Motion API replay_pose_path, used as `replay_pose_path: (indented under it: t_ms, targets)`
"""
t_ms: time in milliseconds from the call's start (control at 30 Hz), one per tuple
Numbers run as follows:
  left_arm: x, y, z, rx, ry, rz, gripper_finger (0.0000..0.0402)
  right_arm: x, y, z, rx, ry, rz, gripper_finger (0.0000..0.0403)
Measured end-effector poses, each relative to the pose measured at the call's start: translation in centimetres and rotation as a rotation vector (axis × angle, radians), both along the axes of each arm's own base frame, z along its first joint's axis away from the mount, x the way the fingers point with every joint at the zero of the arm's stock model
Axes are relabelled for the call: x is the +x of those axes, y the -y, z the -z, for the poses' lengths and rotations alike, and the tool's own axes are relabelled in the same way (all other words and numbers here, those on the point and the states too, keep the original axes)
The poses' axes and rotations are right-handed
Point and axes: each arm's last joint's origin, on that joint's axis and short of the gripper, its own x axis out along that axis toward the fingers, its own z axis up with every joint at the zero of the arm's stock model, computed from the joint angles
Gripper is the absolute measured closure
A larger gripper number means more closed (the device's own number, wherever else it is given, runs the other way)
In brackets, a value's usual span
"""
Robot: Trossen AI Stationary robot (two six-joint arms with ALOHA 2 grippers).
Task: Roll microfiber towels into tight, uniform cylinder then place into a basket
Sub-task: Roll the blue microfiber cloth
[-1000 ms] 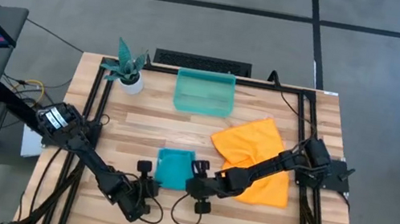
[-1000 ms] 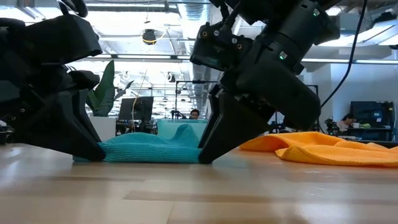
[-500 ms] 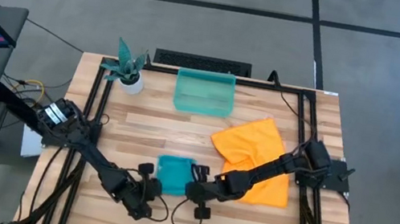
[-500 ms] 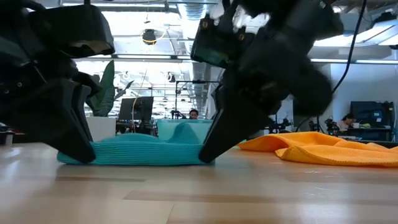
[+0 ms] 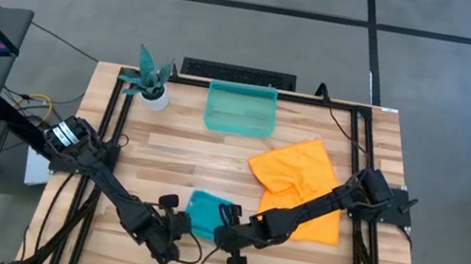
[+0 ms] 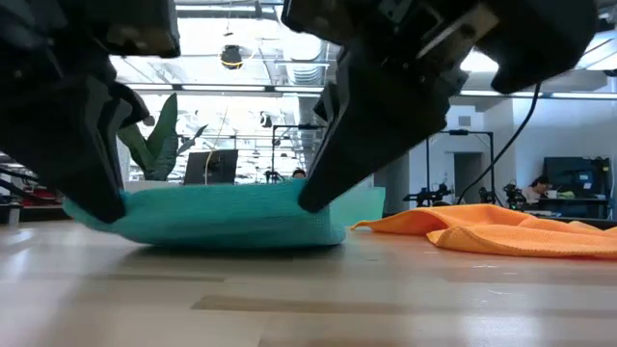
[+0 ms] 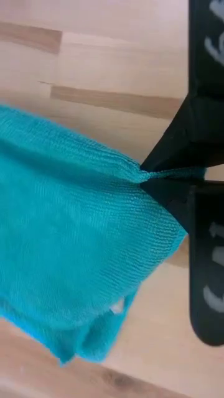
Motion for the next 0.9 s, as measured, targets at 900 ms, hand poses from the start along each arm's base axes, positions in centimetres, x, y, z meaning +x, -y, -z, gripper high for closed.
replay_pose_path:
  t_ms: [900]
  targets:
    - [2.6,-5.4,-0.5,-0.006,-0.051,-0.299,0.0395,0.2,0.4,-1.2,0.001,-0.073,0.138,0.0387]
